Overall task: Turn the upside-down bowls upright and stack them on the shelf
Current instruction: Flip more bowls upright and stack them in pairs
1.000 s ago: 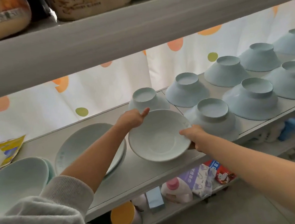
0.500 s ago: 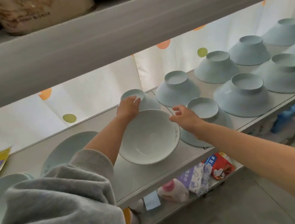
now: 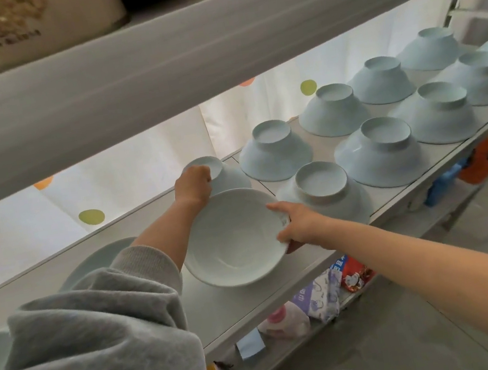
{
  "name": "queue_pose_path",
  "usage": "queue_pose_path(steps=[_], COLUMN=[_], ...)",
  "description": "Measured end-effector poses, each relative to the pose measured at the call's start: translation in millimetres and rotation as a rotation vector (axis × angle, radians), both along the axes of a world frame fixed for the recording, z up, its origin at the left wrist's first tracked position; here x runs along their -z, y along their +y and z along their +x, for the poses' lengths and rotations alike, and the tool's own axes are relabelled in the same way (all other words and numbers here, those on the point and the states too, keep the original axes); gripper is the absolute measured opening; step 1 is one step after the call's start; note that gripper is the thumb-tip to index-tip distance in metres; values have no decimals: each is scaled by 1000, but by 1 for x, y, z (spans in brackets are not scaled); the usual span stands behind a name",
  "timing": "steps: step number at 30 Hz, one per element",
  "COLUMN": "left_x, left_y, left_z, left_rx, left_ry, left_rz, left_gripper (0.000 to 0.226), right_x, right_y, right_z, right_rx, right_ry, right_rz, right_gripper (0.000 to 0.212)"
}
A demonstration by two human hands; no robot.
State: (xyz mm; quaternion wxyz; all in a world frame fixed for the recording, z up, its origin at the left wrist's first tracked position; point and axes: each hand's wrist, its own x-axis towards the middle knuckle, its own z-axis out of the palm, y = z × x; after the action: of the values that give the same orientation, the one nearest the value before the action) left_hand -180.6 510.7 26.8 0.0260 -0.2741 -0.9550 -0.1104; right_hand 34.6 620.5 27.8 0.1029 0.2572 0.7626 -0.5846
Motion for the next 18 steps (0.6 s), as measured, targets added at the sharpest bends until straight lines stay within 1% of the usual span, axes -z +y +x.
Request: queue_pose_path(steps=[4, 7, 11, 13, 15, 16, 18], left_x=[-11, -27, -56, -73, -91, -99, -113], left_y=[-4, -14, -35, -45, -52, -56, -63], left_z=[-1, -4, -7, -6, -3, 1, 14], left_rx=[12, 4, 1, -5, 0, -4, 6], left_ry=[-14, -17, 83, 140, 159, 132, -21], left_rz=[104, 190, 296, 362, 437, 488, 637], left_gripper=[19, 18, 17, 18, 18, 19, 20], right_x=[-3, -7, -15, -18, -20, -21, -27], right_y=[4, 5, 12, 18, 25, 28, 33], right_z=[0, 0, -3, -7, -13, -17, -25], right_rx=[-28, -54, -46, -38, -21, -8, 33], right_ry=[-5, -18, -9, 29, 83, 113, 186], right_rz=[-3, -37, -65, -38, 31, 82, 156], right_gripper=[76, 72, 63, 60, 58, 58, 62])
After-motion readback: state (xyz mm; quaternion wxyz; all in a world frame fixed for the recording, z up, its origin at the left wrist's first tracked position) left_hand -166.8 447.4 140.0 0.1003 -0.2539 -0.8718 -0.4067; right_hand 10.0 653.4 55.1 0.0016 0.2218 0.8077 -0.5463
